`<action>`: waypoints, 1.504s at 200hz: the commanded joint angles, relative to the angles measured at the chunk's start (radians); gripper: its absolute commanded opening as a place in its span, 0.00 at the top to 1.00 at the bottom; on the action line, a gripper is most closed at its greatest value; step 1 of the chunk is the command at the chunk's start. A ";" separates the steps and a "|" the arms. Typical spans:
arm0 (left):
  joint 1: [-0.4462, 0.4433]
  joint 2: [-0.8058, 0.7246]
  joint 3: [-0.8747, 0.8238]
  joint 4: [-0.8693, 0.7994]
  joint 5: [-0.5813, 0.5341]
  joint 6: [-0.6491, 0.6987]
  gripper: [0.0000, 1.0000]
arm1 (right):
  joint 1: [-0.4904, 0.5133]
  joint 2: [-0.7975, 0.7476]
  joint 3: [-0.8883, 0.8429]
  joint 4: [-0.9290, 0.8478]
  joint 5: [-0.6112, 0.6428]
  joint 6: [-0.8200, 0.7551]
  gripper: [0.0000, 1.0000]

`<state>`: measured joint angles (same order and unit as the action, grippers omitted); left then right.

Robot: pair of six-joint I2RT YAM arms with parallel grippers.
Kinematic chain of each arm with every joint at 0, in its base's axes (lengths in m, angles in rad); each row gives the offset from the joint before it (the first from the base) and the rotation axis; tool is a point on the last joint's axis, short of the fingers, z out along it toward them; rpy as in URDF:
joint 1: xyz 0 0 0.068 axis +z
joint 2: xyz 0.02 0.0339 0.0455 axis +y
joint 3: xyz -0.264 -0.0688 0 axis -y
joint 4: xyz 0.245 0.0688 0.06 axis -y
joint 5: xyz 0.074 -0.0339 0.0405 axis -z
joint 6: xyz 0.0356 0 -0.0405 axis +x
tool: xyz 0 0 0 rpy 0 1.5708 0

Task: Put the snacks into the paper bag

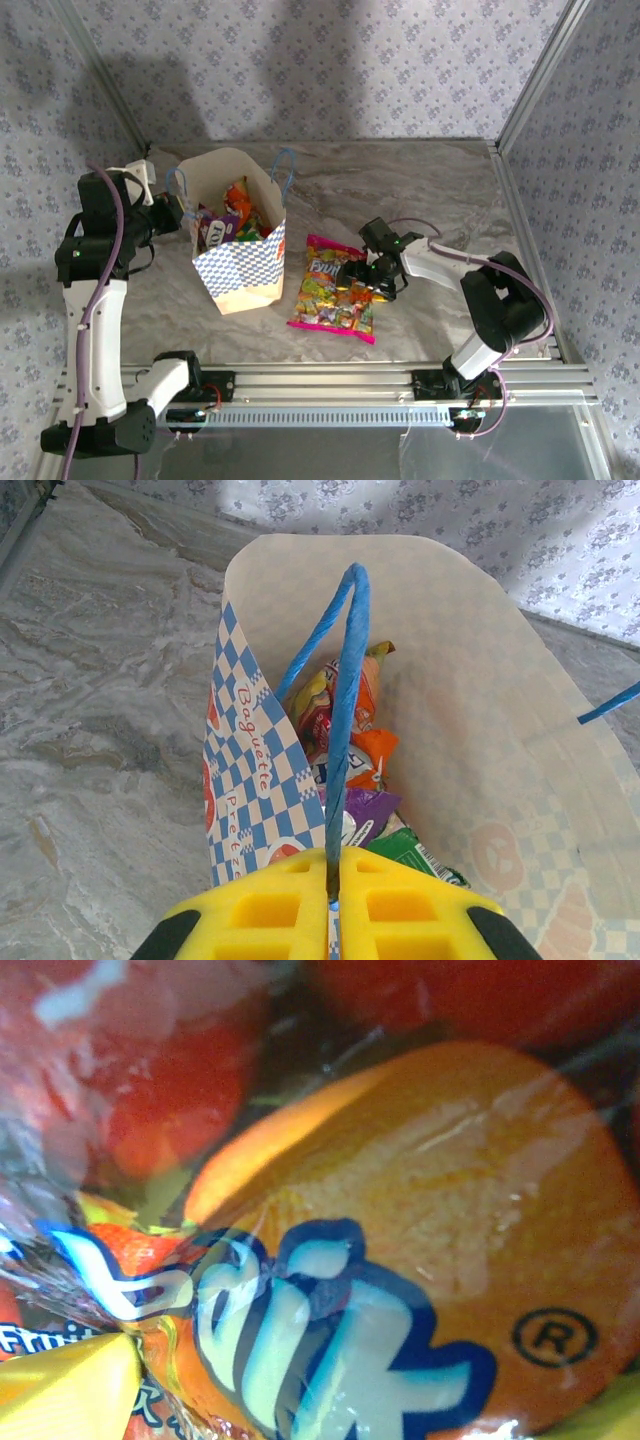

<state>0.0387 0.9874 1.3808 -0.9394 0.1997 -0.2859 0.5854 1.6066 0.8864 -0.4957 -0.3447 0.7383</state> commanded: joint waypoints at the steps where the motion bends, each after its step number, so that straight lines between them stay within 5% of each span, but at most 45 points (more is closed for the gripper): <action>1: -0.008 0.002 0.033 -0.018 -0.013 0.011 0.90 | 0.024 0.074 -0.025 0.041 0.042 0.042 0.09; 183: -0.010 -0.003 0.028 -0.024 -0.034 0.014 0.89 | 0.013 0.099 0.157 -0.215 0.210 -0.038 0.87; 301: -0.010 -0.035 0.015 -0.035 -0.051 0.022 0.89 | 0.042 0.045 0.294 -0.352 0.344 -0.075 0.99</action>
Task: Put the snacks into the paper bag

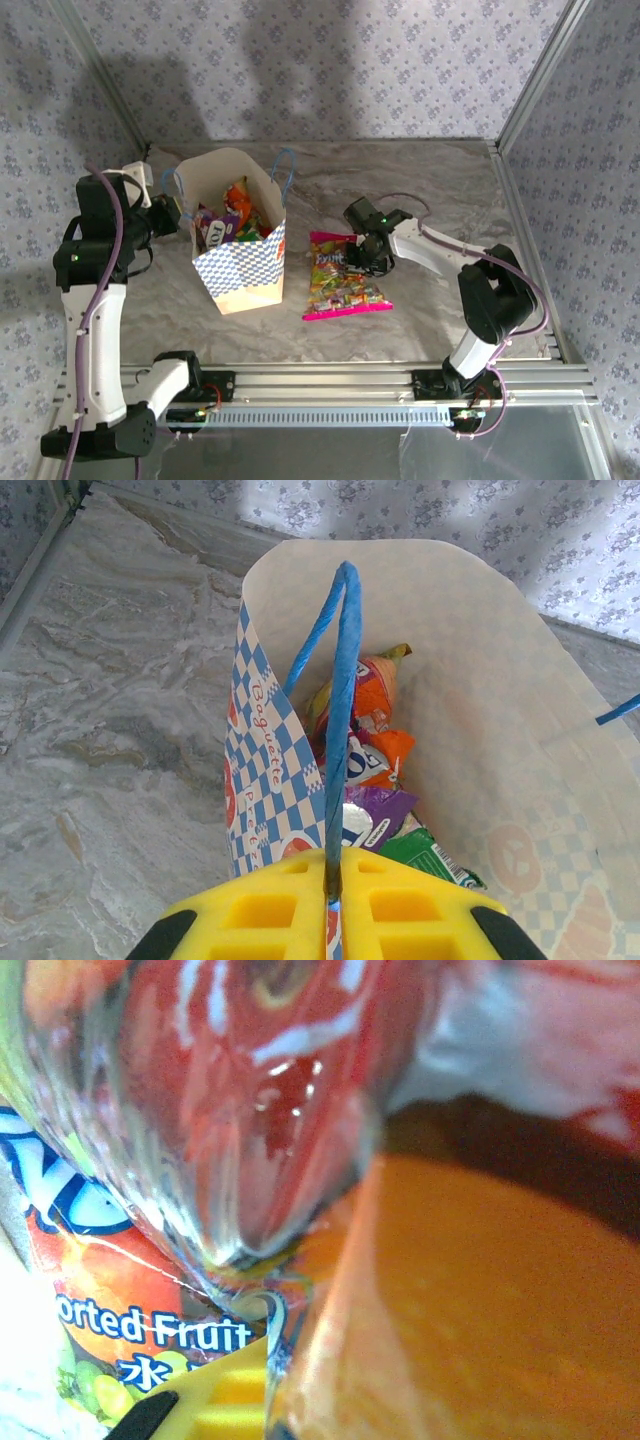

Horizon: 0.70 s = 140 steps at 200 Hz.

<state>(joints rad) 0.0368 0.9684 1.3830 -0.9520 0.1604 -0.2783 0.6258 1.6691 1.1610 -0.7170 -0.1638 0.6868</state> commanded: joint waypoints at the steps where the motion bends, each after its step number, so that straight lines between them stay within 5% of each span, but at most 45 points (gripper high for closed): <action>1: -0.008 -0.017 0.014 -0.022 -0.011 0.014 0.89 | 0.001 -0.019 0.021 -0.132 0.164 -0.024 0.99; 140: -0.008 -0.049 -0.001 -0.022 -0.019 0.020 0.88 | 0.010 -0.134 0.222 -0.255 0.332 -0.130 1.00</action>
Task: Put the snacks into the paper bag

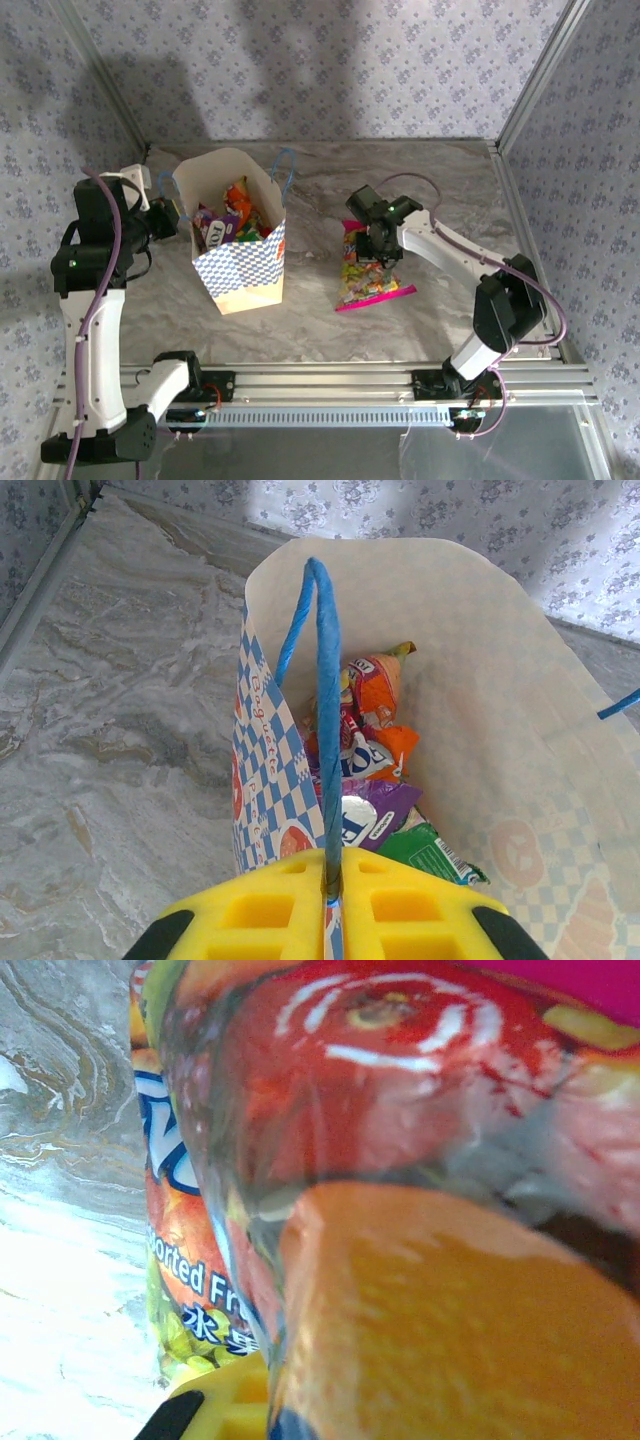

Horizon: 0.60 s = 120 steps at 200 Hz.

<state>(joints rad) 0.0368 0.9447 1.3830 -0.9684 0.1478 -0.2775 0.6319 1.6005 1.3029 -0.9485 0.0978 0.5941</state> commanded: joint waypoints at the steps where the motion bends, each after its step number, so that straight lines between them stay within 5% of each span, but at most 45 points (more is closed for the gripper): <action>1: -0.008 -0.027 0.000 -0.006 -0.008 0.019 0.88 | 0.004 -0.065 0.083 -0.024 0.072 -0.038 1.00; 120: -0.008 -0.066 -0.007 -0.030 -0.032 0.029 0.87 | 0.033 -0.102 0.325 -0.137 0.181 -0.143 1.00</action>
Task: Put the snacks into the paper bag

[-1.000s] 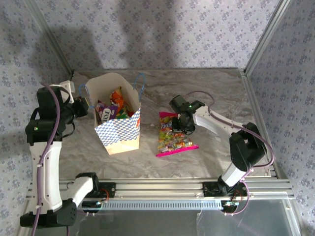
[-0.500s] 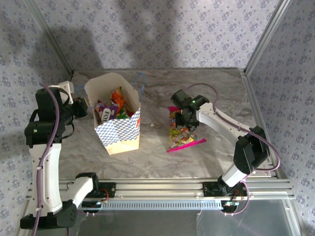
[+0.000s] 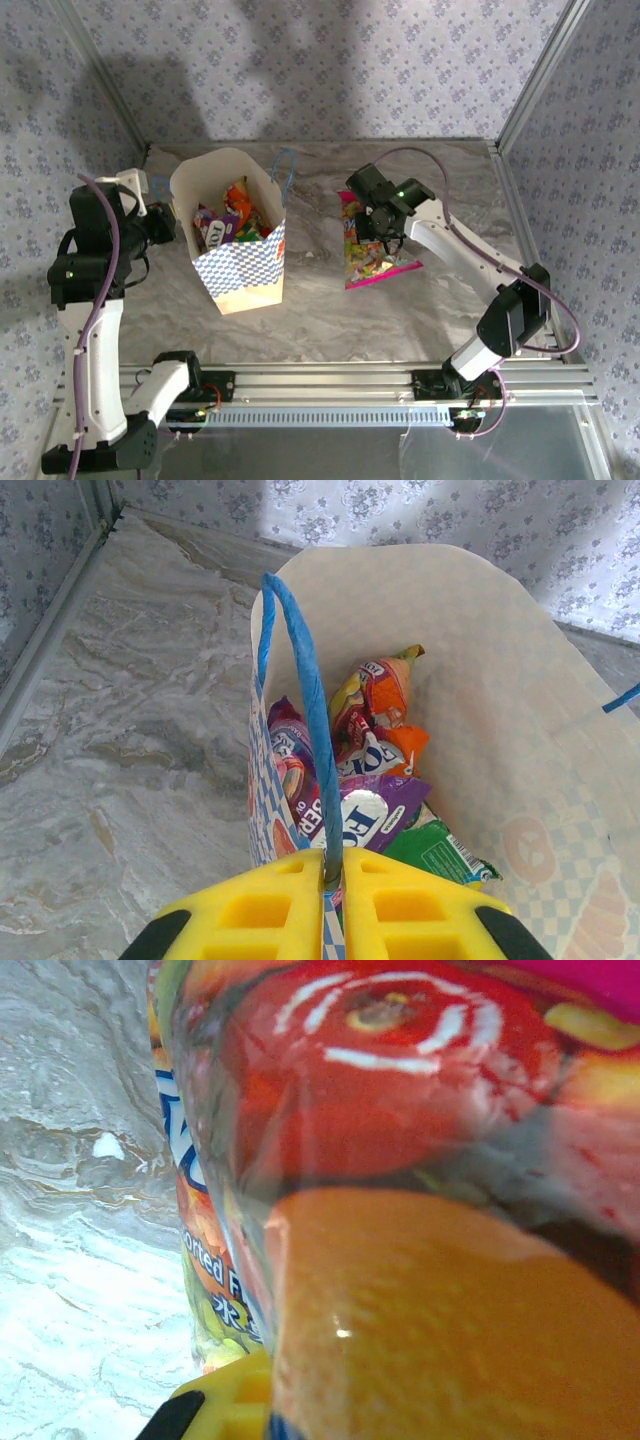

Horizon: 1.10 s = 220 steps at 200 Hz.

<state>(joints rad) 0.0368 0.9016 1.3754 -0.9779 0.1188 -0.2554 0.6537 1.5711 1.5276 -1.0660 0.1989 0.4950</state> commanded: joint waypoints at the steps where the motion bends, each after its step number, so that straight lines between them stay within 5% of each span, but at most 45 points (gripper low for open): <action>1: -0.008 -0.023 0.000 -0.020 -0.003 0.007 0.87 | 0.012 -0.073 0.102 -0.021 0.081 -0.045 1.00; 169: -0.008 -0.039 0.020 -0.047 -0.042 -0.012 0.86 | 0.039 -0.203 0.374 0.089 0.301 -0.315 1.00; 220: -0.006 -0.028 0.118 -0.130 -0.113 0.033 0.74 | 0.096 -0.166 0.532 0.111 0.301 -0.375 1.00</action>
<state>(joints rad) 0.0368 0.8787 1.4174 -1.0546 0.0605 -0.2485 0.7162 1.4189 1.9366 -1.0893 0.4423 0.1738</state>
